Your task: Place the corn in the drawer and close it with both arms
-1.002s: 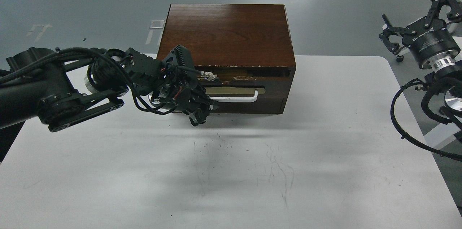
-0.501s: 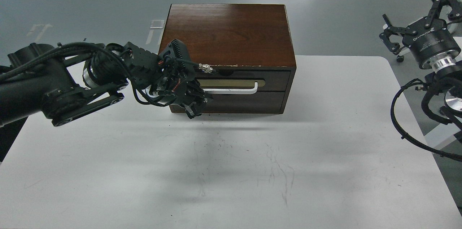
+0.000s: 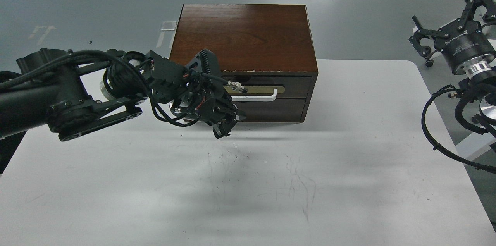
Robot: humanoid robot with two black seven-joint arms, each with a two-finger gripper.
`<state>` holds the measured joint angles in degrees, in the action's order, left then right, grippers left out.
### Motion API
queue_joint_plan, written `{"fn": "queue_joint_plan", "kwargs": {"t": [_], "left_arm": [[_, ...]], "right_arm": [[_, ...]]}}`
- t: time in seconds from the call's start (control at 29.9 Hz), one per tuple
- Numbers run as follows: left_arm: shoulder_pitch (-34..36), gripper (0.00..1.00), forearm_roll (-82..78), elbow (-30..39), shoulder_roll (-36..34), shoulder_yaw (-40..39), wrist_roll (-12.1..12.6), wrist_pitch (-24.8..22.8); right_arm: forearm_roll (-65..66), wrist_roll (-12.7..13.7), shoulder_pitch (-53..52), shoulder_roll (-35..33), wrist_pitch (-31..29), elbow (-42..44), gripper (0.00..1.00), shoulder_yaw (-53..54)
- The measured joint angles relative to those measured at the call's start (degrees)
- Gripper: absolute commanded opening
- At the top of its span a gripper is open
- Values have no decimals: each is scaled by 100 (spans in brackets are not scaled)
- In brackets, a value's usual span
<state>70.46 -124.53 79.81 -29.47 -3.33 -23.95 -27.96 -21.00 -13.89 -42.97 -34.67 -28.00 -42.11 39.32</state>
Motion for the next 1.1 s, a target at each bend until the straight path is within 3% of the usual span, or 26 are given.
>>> {"fn": "queue_joint_plan", "kwargs": {"t": [0.17,0.4,0.43,0.5,0.53,0.6,0.77,0.9,1.1], "left_arm": [[8,0,669,187,-158,-211,-353,-3],[-51,2,3581,-133,-330,-952,-406,-4],[-70,18,4200,-251,-368,-1066,-406,-4],[-163,38,5374,-589,-393,-1273,-406,-4],[-216,60,6003,-797,-393,-1351,-405,-4],[-268,83,7172,-1135,-357,-1421,-405,-4],[-367,86,10094,-1777,-336,-1464,-405,-4],[-561,95,11380,-2163,-546,-1633,-405,-3],[-1068,96,12672,-3276,-685,-2089,-378,-1]], "right_arm": [[8,8,0,-12,0,-26,100,-1],[17,3,-51,-13,0,-34,100,41],[17,-1,-54,-5,0,-33,100,52],[18,-5,-59,14,0,-27,100,63],[17,-5,-61,16,0,-19,100,68],[18,-7,-69,16,0,-10,100,75],[18,-6,-102,-19,0,8,100,105],[25,-2,-134,-21,0,153,100,153],[18,0,-162,73,0,612,100,206]]}}
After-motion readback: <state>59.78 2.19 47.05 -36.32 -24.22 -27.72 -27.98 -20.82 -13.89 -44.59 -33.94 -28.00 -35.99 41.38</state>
